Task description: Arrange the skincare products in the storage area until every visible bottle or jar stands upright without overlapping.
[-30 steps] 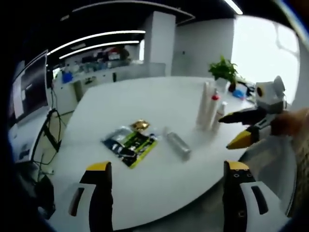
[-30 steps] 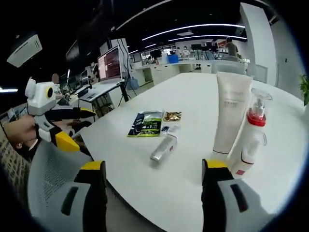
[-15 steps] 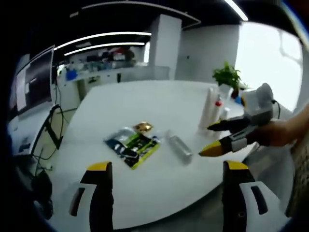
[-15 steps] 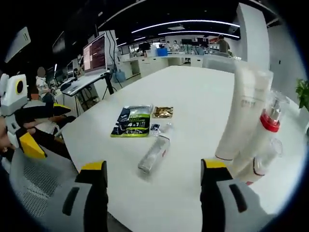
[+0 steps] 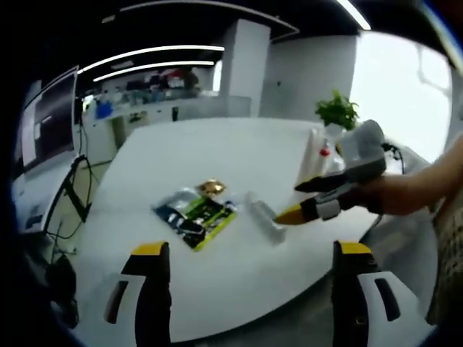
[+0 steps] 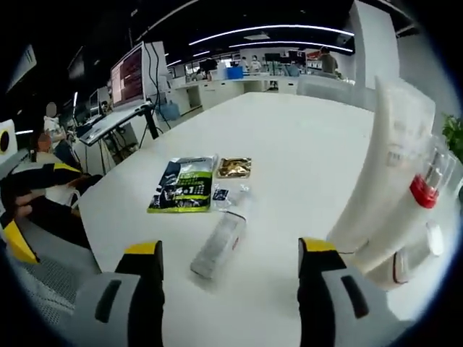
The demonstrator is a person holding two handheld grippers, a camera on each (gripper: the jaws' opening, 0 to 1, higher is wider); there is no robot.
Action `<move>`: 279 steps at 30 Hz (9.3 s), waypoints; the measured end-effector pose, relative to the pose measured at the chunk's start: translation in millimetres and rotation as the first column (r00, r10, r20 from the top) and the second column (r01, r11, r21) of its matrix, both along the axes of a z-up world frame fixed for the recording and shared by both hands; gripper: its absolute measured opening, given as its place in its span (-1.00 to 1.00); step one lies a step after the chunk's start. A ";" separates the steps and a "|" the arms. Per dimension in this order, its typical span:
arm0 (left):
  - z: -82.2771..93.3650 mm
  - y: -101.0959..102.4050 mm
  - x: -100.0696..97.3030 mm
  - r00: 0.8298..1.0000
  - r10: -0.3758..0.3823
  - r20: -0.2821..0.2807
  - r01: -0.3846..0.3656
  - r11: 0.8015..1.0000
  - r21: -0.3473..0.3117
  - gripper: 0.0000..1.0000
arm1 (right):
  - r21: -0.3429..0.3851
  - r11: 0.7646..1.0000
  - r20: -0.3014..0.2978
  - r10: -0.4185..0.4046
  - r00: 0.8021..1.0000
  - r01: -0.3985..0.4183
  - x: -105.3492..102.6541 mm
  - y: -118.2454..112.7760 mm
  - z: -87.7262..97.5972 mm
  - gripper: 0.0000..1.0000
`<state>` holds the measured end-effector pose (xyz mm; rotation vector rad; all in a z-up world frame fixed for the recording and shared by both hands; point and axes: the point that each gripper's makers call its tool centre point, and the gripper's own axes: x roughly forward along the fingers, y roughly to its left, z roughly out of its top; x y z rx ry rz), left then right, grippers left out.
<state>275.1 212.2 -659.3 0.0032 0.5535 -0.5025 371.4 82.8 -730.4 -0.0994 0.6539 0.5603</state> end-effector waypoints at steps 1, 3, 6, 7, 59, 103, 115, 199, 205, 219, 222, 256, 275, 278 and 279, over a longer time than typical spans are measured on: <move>-0.5 -0.5 -0.3 1.000 -0.004 -0.003 0.004 1.000 0.001 0.80 | -0.002 1.000 0.001 0.000 1.000 0.000 0.5 0.4 -0.5 0.52; -1.7 -1.5 -0.7 1.000 -0.013 -0.008 0.013 1.000 0.004 0.80 | -0.002 1.000 -0.001 -0.002 1.000 0.002 2.3 1.8 -1.8 0.51; -3.6 -2.8 -1.1 1.000 -0.021 -0.022 0.021 1.000 0.002 0.78 | 0.012 1.000 -0.010 -0.013 1.000 0.013 6.0 5.1 -0.9 0.49; -4.1 -2.6 -1.1 0.999 -0.021 -0.023 0.022 1.000 0.004 0.78 | 0.019 1.000 -0.005 -0.018 1.000 0.018 8.6 6.8 0.7 0.49; -11.2 -3.5 -3.6 0.997 -0.042 -0.061 0.042 0.999 0.002 0.69 | -0.106 0.960 -0.041 0.255 0.966 -0.258 -4.5 36.0 -34.1 -0.61; 112.3 -52.1 -5.3 1.000 -0.001 0.007 0.005 0.865 -0.502 0.65 | 0.232 0.890 0.355 0.297 0.886 -0.391 -91.0 73.9 163.2 -0.61; 126.4 -77.2 -1.9 1.000 -0.015 0.005 0.015 0.768 -0.640 0.33 | 0.240 0.869 0.422 0.307 0.853 -0.432 -111.7 80.5 183.9 -0.60; 128.3 -120.4 -16.5 0.919 -0.387 0.071 0.381 0.830 -0.407 -0.56 | 0.592 0.697 0.359 0.223 0.907 -0.405 -94.6 28.4 242.4 -0.66; 124.3 -112.0 -2.5 0.962 -0.252 0.101 0.269 0.937 -0.223 -0.59 | 0.507 0.795 0.362 0.153 0.919 -0.332 -81.5 32.6 237.4 -0.65; 114.9 -94.1 11.0 0.989 -0.040 0.141 0.041 0.999 -0.007 -0.65 | 0.551 0.807 0.299 0.048 0.953 -0.213 -71.7 38.7 229.4 -0.65; 112.2 -92.8 11.8 0.993 -0.027 0.117 0.028 1.000 -0.004 -0.66 | 0.549 0.809 0.287 0.051 0.957 -0.208 -71.4 39.2 226.9 -0.65; 128.9 -118.5 -7.5 0.867 -0.486 0.109 0.495 0.819 -0.289 -0.67 | 0.525 0.681 0.353 0.372 0.858 -0.511 -88.6 38.1 240.5 -0.55; 125.8 -151.3 -10.3 0.711 -0.682 0.171 0.703 0.678 -0.217 -0.66 | 0.393 0.782 0.378 0.342 0.860 -0.484 -90.6 16.0 235.5 -0.59; 108.7 -155.9 -8.8 0.702 -0.698 0.143 0.712 0.690 -0.128 -0.65 | 0.246 0.844 0.402 0.359 0.842 -0.477 -91.5 15.5 220.9 -0.59; 104.4 -157.4 -8.2 0.702 -0.699 0.136 0.712 0.694 -0.110 -0.65 | 0.207 0.856 0.409 0.363 0.837 -0.473 -91.6 14.9 216.7 -0.59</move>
